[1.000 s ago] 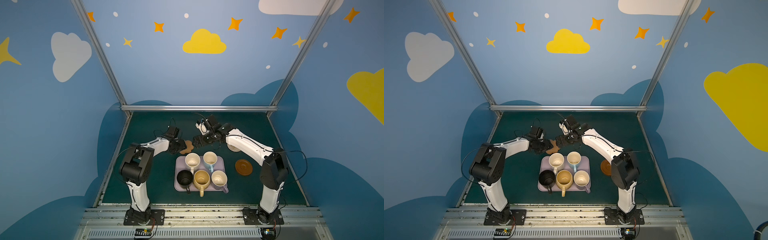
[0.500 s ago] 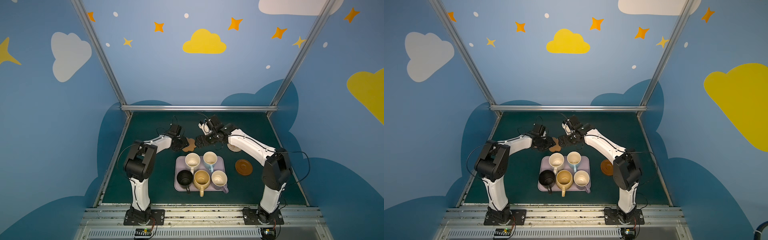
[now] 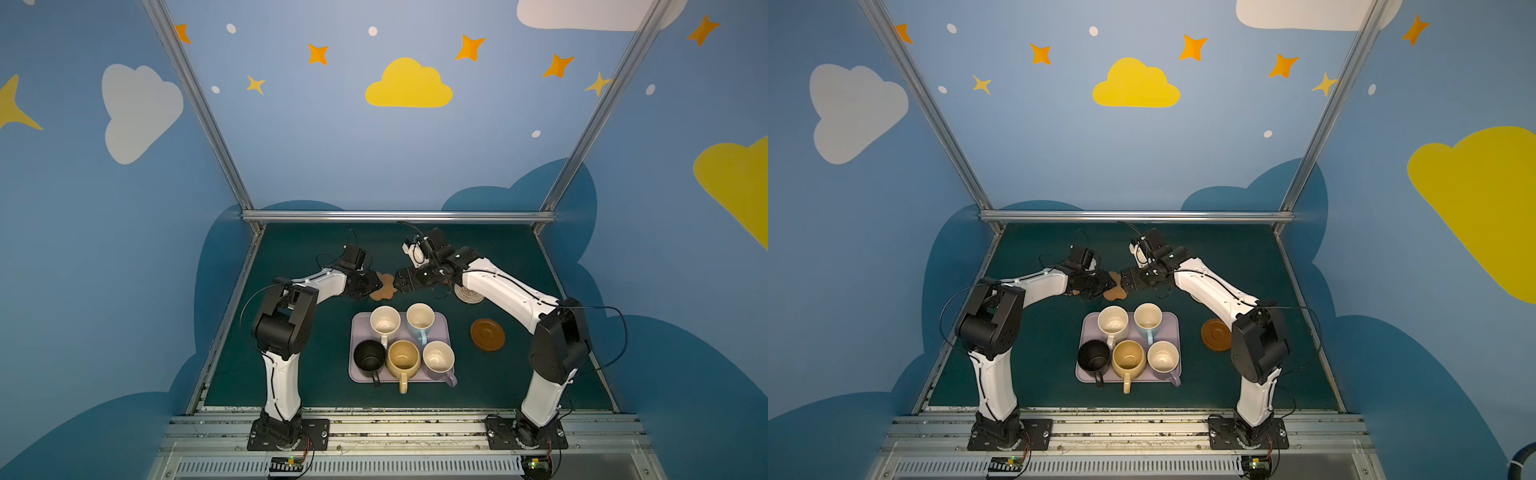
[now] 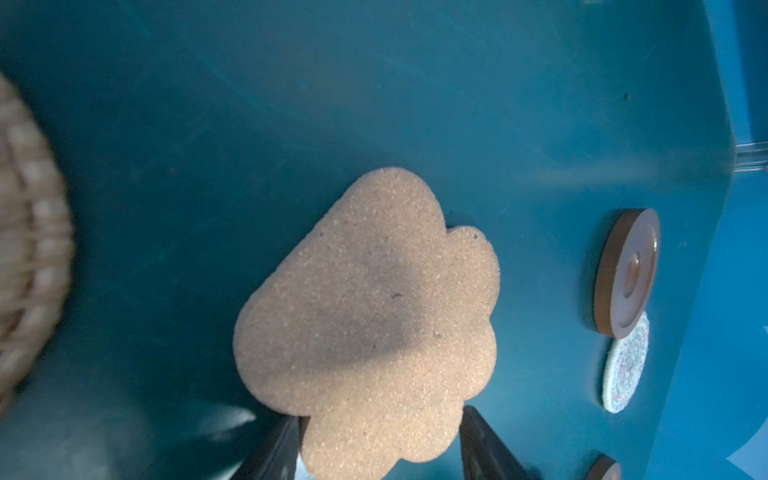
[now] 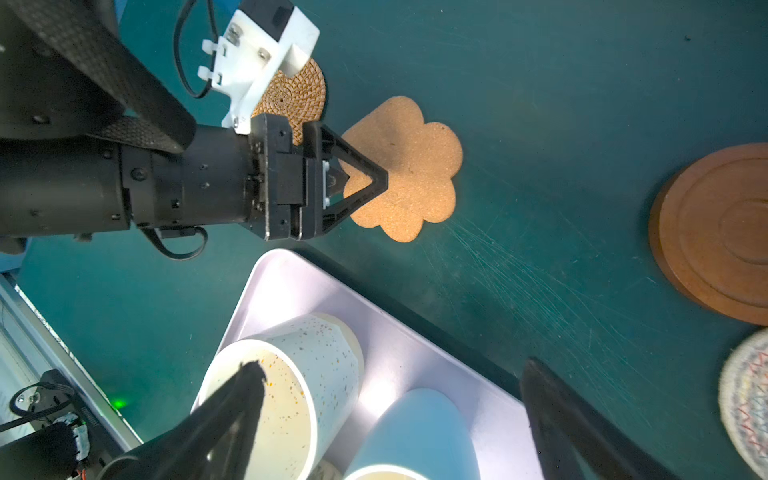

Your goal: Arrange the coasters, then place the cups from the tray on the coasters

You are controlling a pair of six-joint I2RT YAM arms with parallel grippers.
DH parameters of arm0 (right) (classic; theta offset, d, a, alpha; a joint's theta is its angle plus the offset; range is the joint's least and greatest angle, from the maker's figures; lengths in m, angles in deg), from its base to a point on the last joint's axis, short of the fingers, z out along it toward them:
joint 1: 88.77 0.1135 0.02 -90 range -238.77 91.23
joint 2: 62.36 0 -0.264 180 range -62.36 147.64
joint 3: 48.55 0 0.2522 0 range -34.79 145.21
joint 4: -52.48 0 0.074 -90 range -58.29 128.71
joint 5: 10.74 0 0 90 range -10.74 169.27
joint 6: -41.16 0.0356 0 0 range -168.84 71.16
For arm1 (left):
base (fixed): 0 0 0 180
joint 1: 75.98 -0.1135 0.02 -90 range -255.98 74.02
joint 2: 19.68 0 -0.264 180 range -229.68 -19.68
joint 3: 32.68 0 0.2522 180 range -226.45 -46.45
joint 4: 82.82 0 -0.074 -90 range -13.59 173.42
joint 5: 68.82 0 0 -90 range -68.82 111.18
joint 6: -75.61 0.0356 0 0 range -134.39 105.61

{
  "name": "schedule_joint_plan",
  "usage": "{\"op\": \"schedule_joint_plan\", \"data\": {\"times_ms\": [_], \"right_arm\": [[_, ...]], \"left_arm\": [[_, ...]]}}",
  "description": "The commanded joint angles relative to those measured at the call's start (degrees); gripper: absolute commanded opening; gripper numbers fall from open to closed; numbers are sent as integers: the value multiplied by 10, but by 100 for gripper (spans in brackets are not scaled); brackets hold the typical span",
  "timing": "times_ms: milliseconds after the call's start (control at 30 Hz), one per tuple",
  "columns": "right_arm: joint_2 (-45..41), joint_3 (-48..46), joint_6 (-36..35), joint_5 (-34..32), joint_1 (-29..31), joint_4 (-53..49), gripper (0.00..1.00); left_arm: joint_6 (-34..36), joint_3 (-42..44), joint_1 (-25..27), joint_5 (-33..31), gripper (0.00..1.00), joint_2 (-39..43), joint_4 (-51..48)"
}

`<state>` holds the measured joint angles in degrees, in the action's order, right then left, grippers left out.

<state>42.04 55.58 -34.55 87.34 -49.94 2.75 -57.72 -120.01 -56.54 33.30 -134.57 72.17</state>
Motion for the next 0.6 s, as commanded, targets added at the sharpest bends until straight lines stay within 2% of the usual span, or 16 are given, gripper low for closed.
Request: {"op": "schedule_joint_plan", "data": {"times_ms": [0,167,367,567], "right_arm": [[-11,-5,4,9,-2,5,96],[-10,-4,2,6,-3,2,96],[-13,-3,3,-2,-9,0,96],[-29,-14,9,-25,-19,4,96]], "left_arm": [[1,-12,4,5,62,-28,-12],[8,-23,3,-23,62,-34,-28],[15,-31,2,-26,63,-22,-35],[30,-33,-5,-47,69,20,-59]]}}
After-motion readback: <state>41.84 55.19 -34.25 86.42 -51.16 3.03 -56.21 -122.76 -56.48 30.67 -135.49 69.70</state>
